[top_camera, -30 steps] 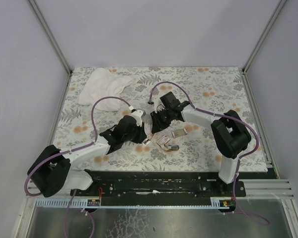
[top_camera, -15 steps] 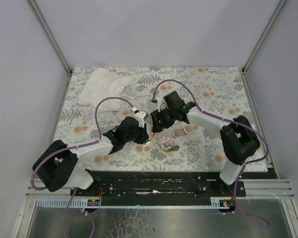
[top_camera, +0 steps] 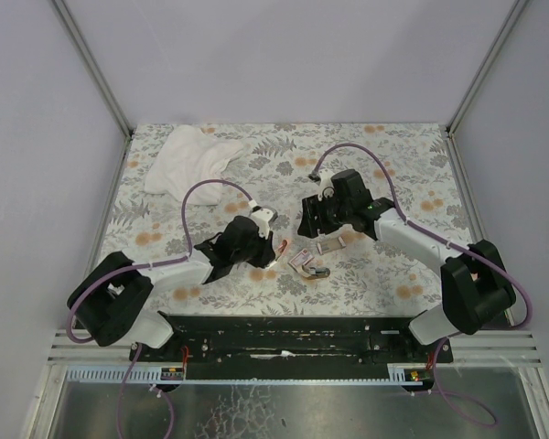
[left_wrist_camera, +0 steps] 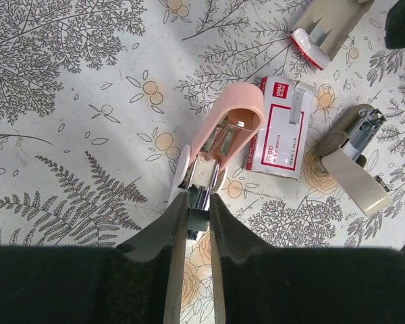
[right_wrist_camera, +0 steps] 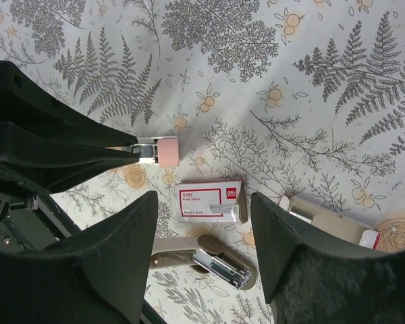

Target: Load the staples into the stapler

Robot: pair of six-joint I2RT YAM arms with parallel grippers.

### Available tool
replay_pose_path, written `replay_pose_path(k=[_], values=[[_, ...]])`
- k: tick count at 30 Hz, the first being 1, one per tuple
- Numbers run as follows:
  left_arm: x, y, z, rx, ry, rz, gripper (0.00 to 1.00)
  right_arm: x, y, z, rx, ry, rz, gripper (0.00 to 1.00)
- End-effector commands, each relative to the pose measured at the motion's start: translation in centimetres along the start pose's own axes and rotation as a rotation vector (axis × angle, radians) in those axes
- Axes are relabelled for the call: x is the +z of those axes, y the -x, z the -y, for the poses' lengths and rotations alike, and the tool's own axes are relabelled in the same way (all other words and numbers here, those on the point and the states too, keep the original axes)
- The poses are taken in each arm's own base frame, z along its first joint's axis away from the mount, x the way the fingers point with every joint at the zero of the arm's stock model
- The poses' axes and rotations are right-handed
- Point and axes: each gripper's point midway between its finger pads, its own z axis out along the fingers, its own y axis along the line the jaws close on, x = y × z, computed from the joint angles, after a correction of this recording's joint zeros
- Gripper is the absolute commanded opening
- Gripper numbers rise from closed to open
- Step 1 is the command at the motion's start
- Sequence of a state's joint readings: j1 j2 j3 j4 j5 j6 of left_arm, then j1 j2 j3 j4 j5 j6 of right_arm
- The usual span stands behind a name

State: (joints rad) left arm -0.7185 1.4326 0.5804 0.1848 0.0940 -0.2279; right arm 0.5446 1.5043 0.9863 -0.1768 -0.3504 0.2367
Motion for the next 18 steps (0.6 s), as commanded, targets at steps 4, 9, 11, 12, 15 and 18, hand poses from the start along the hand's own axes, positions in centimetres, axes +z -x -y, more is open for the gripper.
replay_pose_path(k=[4, 9, 11, 12, 15, 18], values=[[0.5, 0.9, 0.6, 0.043, -0.033, 0.035, 0.12, -1.1, 2.0, -0.4, 0.004, 0.008, 0.083, 0.64], [0.7, 0.7, 0.3, 0.050, -0.023, 0.026, 0.12, -1.4, 2.1, -0.5, 0.006, 0.013, 0.091, 0.64], [0.8, 0.7, 0.3, 0.051, -0.022, 0.026, 0.12, -1.5, 2.2, -0.5, 0.005, 0.012, 0.096, 0.64], [0.8, 0.7, 0.3, 0.051, -0.024, 0.025, 0.11, -1.6, 2.1, -0.5, 0.008, 0.011, 0.095, 0.64], [0.9, 0.3, 0.3, 0.052, -0.024, 0.015, 0.11, -1.7, 2.0, -0.4, 0.013, 0.009, 0.095, 0.64], [1.0, 0.1, 0.1, 0.054, -0.020, 0.008, 0.11, -1.7, 2.0, -0.3, 0.014, 0.008, 0.096, 0.64]])
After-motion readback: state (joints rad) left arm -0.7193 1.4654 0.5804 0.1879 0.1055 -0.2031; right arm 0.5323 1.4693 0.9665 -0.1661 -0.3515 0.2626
